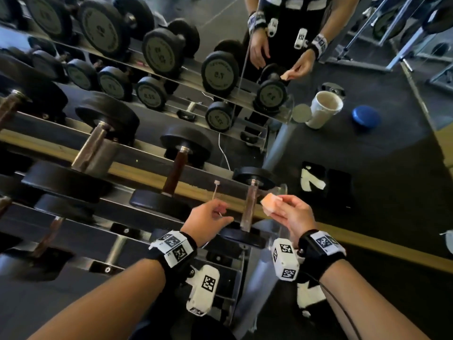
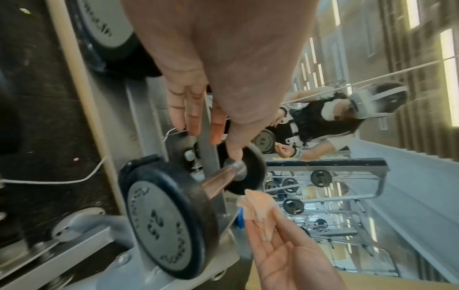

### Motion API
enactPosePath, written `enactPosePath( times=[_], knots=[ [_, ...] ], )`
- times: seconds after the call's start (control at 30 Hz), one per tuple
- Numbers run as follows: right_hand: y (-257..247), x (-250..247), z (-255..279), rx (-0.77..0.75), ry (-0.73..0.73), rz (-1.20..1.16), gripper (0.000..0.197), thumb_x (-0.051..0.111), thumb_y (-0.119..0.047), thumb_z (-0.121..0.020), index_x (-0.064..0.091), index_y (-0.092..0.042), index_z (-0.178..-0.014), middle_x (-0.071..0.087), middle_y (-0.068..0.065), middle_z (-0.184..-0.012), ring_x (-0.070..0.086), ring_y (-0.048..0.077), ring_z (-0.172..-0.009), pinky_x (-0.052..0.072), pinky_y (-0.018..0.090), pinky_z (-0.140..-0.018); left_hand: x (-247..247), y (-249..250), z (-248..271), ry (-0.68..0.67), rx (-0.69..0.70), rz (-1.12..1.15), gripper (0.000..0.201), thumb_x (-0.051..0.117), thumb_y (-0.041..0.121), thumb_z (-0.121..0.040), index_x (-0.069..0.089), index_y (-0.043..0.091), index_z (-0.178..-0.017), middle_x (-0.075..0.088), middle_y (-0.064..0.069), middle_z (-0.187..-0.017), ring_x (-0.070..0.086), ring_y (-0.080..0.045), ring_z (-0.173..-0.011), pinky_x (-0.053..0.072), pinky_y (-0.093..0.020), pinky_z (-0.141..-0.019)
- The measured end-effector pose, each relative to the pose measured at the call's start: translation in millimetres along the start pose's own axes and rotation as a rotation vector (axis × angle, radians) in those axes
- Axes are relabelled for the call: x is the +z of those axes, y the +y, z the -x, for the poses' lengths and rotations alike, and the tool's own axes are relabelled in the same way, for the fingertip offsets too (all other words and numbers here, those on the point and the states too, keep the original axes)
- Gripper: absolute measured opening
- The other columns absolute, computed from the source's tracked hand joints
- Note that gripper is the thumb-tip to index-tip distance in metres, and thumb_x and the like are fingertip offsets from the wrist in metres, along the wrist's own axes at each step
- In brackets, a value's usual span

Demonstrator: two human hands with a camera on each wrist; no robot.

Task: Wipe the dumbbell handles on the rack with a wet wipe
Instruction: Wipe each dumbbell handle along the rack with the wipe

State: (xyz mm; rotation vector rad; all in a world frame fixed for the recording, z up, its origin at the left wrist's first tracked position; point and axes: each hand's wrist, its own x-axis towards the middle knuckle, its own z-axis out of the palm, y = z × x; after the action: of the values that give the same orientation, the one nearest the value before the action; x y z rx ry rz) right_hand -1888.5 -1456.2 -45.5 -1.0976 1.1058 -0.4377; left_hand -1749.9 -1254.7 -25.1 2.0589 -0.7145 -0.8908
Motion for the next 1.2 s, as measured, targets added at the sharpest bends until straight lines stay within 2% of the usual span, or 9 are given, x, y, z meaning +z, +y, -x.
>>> enactPosePath(
  times=[0.17,0.3,0.37,0.53,0.63,0.73,0.9,1.03,1.2],
  knots=[
    [24,-7,-29,-0.098,0.024,0.197,0.017,0.064,0.0,-0.092,0.06,-0.015,-0.084,0.067,0.015,-0.096,0.066,0.033,-0.096,0.059,0.044,-0.078,27,-24,-13,-0.067,-0.164,-0.039,0.051,0.077,0.057,-0.074,0.062,0.033,-0.116,0.064,0.017,-0.108,0.059,-0.005,-0.103,0.043,-0.019,-0.085],
    [33,13,-44,-0.152,0.025,0.24,0.02,0.064,-0.003,-0.092,0.057,-0.02,-0.085,0.067,0.007,-0.093,0.068,0.028,-0.094,0.06,0.036,-0.072,32,-31,-15,-0.072,-0.176,-0.005,0.039,0.08,0.058,-0.069,0.061,0.041,-0.099,0.065,0.023,-0.099,0.059,0.007,-0.092,0.041,-0.01,-0.07],
    [33,21,-48,-0.174,0.028,0.272,0.022,0.063,-0.006,-0.093,0.056,-0.025,-0.087,0.067,0.009,-0.099,0.068,0.026,-0.096,0.061,0.035,-0.071,33,-35,-15,-0.063,-0.178,0.018,0.037,0.081,0.055,-0.07,0.066,0.037,-0.098,0.069,0.02,-0.097,0.061,0.007,-0.092,0.046,-0.013,-0.075],
    [38,28,-48,-0.25,0.038,0.356,0.014,0.063,-0.011,-0.093,0.064,-0.021,-0.102,0.071,0.01,-0.109,0.069,0.023,-0.1,0.058,0.045,-0.088,41,-47,-10,-0.028,-0.2,0.083,0.041,0.08,0.051,-0.073,0.069,0.029,-0.106,0.072,0.013,-0.102,0.066,-0.003,-0.096,0.052,-0.026,-0.09],
    [37,25,-43,-0.39,0.004,0.514,0.02,0.063,-0.016,-0.094,0.074,-0.02,-0.11,0.074,-0.007,-0.105,0.067,0.009,-0.102,0.053,0.033,-0.096,46,-53,-6,0.012,-0.227,0.155,0.036,0.083,0.051,-0.07,0.069,0.032,-0.098,0.073,0.015,-0.097,0.067,0.003,-0.09,0.053,-0.02,-0.085],
    [33,23,-33,-0.45,-0.098,0.624,0.019,0.065,-0.021,-0.094,0.076,-0.023,-0.109,0.071,-0.021,-0.097,0.062,-0.013,-0.094,0.048,0.012,-0.091,46,-53,-7,0.019,-0.227,0.162,0.034,0.083,0.051,-0.069,0.067,0.034,-0.094,0.071,0.017,-0.093,0.065,0.008,-0.085,0.047,-0.012,-0.074],
    [42,3,-6,-0.397,-0.293,0.745,0.016,0.067,-0.022,-0.093,0.076,-0.028,-0.105,0.069,-0.029,-0.093,0.06,-0.019,-0.095,0.039,0.0,-0.088,40,-51,-15,-0.053,-0.236,0.153,0.047,0.083,0.047,-0.072,0.066,0.022,-0.109,0.071,0.008,-0.102,0.066,-0.008,-0.096,0.052,-0.026,-0.089],
    [34,-9,-6,-0.354,-0.455,0.839,0.017,0.067,-0.023,-0.092,0.077,-0.036,-0.096,0.071,-0.03,-0.088,0.064,-0.01,-0.093,0.047,0.012,-0.089,38,-50,-20,-0.082,-0.237,0.18,0.04,0.084,0.043,-0.072,0.069,0.023,-0.103,0.073,0.008,-0.095,0.068,-0.007,-0.091,0.05,-0.017,-0.078],
    [15,4,-41,-0.435,-0.096,0.676,0.021,0.064,-0.02,-0.094,0.076,-0.028,-0.109,0.071,-0.017,-0.101,0.066,0.006,-0.1,0.053,0.029,-0.092,39,-51,-19,-0.065,-0.235,0.187,0.033,0.084,0.044,-0.072,0.069,0.026,-0.095,0.073,0.009,-0.09,0.068,-0.002,-0.083,0.047,-0.014,-0.069]
  ],
)
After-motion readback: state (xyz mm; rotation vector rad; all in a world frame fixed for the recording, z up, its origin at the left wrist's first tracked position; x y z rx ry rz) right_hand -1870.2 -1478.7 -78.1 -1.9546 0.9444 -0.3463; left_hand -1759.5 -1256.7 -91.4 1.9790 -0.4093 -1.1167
